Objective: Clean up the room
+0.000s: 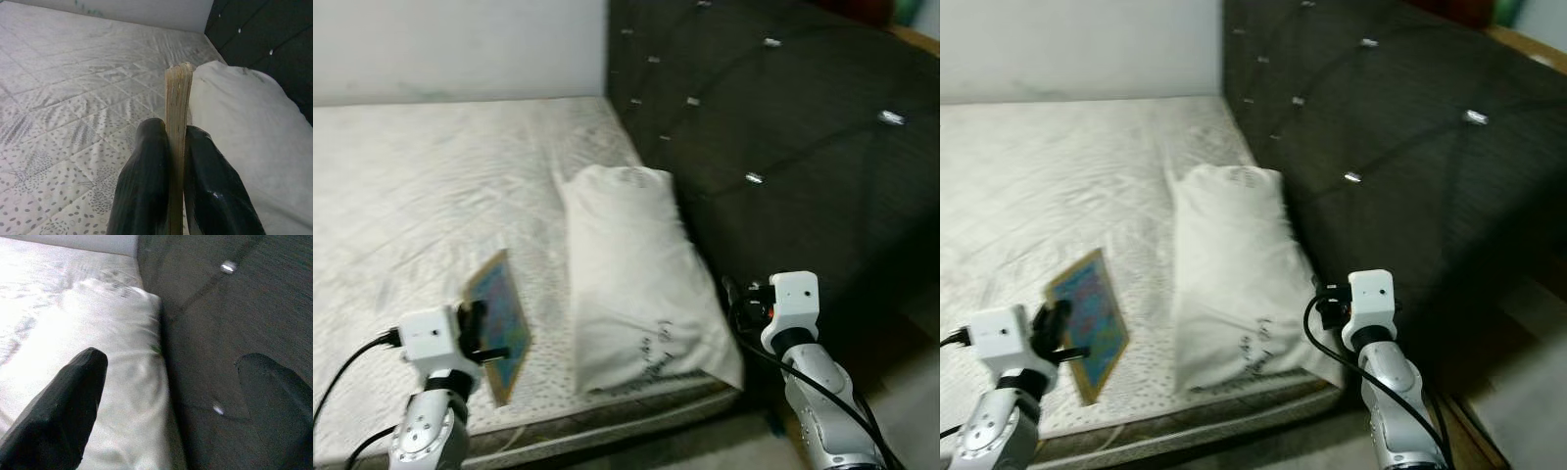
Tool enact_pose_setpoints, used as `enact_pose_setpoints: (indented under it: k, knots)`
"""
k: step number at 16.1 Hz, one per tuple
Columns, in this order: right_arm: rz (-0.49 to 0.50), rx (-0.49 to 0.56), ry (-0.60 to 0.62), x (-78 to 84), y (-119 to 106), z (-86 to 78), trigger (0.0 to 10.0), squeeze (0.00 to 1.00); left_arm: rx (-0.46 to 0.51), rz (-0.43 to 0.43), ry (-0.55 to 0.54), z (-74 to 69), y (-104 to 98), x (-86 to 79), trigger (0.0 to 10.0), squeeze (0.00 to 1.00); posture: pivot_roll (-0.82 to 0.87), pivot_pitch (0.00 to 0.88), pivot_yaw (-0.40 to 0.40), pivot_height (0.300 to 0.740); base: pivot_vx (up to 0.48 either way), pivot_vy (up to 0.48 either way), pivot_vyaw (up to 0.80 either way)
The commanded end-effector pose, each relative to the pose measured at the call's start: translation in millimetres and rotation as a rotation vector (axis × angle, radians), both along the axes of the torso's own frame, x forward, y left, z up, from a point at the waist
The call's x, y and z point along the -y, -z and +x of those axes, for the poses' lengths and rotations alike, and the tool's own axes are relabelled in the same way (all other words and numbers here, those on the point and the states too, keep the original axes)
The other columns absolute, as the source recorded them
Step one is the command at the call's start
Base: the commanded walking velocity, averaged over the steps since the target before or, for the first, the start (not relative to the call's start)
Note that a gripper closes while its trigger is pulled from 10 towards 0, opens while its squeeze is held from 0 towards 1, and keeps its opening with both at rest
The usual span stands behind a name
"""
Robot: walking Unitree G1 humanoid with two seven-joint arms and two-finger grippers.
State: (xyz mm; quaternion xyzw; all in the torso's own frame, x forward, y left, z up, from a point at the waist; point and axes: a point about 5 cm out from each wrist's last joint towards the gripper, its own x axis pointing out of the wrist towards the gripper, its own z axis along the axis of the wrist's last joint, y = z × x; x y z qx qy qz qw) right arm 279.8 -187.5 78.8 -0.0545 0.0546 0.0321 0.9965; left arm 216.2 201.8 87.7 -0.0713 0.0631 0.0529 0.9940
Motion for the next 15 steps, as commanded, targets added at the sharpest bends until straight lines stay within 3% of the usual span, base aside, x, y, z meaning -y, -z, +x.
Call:
enact_pose_setpoints:
  k: [1, 9, 15]
  knots:
    - [0.001, 0.010, -0.008, -0.3, -4.5, 1.5, 10.0, 0.00, 0.057, -0.003, 0.028, 2.2, -11.5, 3.9, 10.0, 0.00, -0.06, 0.000, -0.025, 0.740, 0.000, 0.000, 0.00]
    - [0.003, -0.002, -0.010, -1.5, -2.4, 0.2, 10.0, 0.00, 0.075, -0.020, 0.076, 3.2, -15.8, 10.0, 10.0, 0.00, -0.06, 0.000, -0.022, 0.740, 0.364, 0.000, 0.00]
    - [-0.001, -0.007, -0.008, 0.0, -1.6, 1.0, 10.0, 0.00, 0.022, -0.033, 0.028, 5.5, -9.1, 10.8, 10.0, 0.00, -0.06, 0.000, -0.021, 0.740, 0.000, 0.000, 0.00]
